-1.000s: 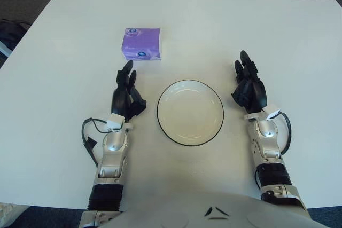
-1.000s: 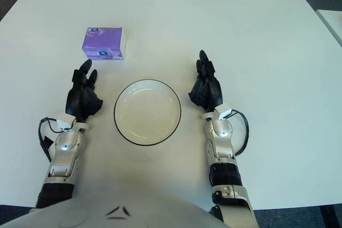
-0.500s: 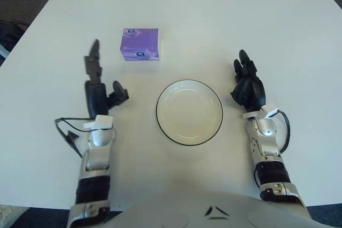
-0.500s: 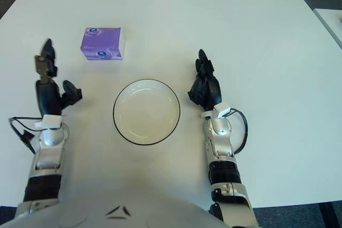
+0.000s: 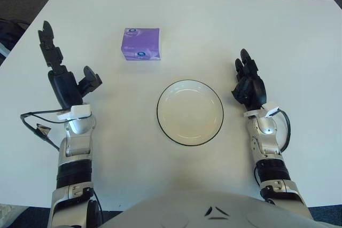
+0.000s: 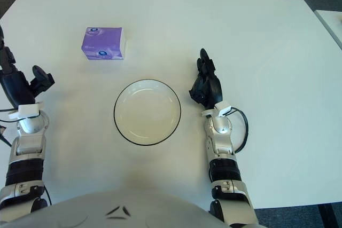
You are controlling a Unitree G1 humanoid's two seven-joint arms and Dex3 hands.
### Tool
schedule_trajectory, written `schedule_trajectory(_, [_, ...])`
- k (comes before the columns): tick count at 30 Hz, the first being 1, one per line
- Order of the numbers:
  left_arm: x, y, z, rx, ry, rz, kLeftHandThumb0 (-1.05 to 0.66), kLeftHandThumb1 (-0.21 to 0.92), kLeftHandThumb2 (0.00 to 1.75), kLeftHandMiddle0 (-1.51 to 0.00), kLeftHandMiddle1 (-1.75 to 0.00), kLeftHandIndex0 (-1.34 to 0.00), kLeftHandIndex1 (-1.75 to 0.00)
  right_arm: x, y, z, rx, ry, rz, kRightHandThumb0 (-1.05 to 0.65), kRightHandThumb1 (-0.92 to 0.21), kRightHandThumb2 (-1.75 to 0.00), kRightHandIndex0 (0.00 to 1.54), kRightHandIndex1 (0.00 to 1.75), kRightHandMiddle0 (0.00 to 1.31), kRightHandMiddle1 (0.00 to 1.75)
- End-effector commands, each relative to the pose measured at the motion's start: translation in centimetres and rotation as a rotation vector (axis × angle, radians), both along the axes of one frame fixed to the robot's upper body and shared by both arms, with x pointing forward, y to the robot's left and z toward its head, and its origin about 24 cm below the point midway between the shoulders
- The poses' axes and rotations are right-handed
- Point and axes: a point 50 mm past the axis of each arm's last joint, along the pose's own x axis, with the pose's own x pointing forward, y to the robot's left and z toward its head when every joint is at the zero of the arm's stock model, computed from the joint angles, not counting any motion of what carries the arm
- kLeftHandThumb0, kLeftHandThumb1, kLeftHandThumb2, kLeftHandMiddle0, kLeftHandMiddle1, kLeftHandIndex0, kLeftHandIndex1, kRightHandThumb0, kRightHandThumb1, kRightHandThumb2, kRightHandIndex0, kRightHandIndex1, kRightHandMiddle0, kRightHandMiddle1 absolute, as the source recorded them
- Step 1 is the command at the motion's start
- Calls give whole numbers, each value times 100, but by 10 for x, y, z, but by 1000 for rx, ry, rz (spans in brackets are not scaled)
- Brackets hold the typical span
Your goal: Put the tissue paper into the plate.
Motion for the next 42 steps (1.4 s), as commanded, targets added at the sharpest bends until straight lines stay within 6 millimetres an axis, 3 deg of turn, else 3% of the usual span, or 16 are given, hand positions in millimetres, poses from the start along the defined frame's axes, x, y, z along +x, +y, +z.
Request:
schedule_trajectory(1, [-1, 2, 0, 7, -11, 4, -98, 92, 92, -6, 0, 0, -22, -18, -1, -43, 7, 202, -19, -84, -92, -105, 0, 0, 0, 8])
schedule_trajectory(42, [2, 3, -3, 6, -9, 4, -98, 92, 92, -6, 0, 0, -22, -14, 0, -45, 7, 206, -19, -84, -92, -105, 0, 0, 0, 8])
